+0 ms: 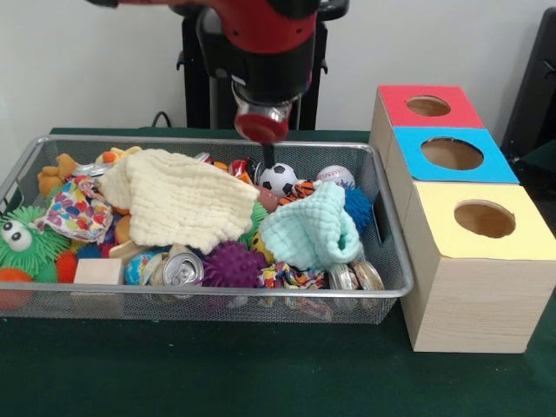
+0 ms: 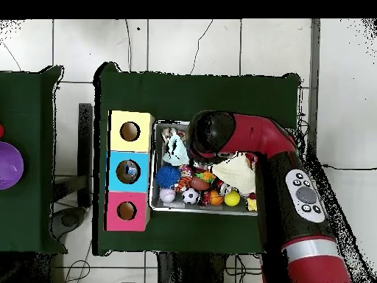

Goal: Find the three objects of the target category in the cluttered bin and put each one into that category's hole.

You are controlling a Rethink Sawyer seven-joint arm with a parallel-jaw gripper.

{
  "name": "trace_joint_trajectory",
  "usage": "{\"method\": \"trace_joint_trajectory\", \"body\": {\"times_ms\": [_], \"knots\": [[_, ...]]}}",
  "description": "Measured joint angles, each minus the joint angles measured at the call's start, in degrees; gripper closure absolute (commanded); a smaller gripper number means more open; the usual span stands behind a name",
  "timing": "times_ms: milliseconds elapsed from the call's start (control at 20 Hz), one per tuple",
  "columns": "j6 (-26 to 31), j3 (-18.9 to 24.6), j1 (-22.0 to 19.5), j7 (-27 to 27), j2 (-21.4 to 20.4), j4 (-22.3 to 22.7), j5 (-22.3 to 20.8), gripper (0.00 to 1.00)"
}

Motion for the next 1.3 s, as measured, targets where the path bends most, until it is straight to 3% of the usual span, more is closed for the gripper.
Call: {"method": "trace_joint_trajectory", "body": {"times_ms": [50, 350, 1050, 1300], "knots": [[3.6, -0.3, 0.0, 0.0, -1.1, -1.2, -0.6, 0.00], [6.0, -0.8, -0.5, 0.0, -2.3, -3.9, -2.6, 0.00], [-3.7, -0.8, -6.3, 0.0, 1.4, -7.6, -10.0, 0.00], [-3.9, -0.8, -7.0, 0.0, 3.6, -8.7, -11.7, 0.00]]}}
